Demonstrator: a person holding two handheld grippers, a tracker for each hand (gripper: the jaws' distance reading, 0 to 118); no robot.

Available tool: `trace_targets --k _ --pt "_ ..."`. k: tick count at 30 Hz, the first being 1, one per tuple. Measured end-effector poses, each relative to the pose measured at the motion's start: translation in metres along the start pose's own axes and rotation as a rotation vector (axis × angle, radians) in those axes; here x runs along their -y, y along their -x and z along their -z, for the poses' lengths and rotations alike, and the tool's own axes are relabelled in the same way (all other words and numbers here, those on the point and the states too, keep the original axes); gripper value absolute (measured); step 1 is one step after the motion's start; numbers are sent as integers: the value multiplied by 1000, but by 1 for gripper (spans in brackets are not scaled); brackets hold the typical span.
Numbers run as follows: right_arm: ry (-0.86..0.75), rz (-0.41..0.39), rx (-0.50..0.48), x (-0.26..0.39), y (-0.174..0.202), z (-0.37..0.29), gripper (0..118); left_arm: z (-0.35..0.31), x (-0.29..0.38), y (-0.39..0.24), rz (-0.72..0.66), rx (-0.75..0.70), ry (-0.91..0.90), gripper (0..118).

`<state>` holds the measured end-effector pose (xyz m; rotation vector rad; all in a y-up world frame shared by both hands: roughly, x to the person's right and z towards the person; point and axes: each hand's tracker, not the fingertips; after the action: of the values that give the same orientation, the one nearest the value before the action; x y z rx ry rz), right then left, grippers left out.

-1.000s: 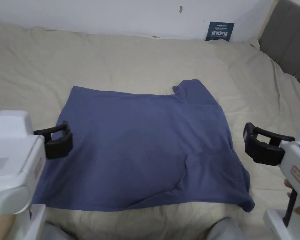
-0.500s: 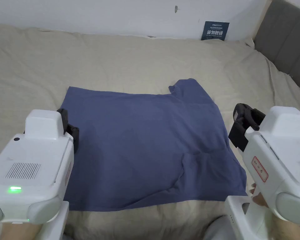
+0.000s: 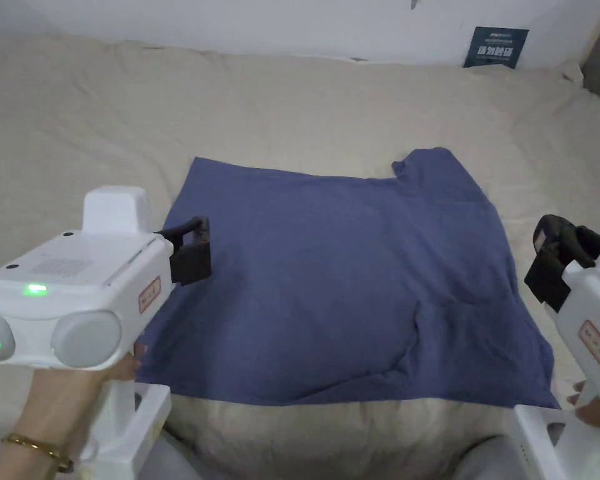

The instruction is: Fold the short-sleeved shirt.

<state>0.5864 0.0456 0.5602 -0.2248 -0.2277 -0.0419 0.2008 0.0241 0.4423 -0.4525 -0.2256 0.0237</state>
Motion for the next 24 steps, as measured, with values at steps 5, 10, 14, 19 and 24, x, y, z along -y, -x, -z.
trace_targets --k 5,10,14,19,24 --pt "36 -11 9 6 -1 1 1 22 15 39 -35 -52 179 118" --pt "75 -16 19 17 -7 8 1 50 58 71 -84 -111 443 118" --pt "101 -13 30 24 -11 12 1 67 92 78 -45 -167 576 116" --pt "126 -20 42 29 -12 14 1 80 113 85 -148 -180 608 74" --pt "145 -20 53 31 -12 13 1 81 114 81 -213 -128 608 3"
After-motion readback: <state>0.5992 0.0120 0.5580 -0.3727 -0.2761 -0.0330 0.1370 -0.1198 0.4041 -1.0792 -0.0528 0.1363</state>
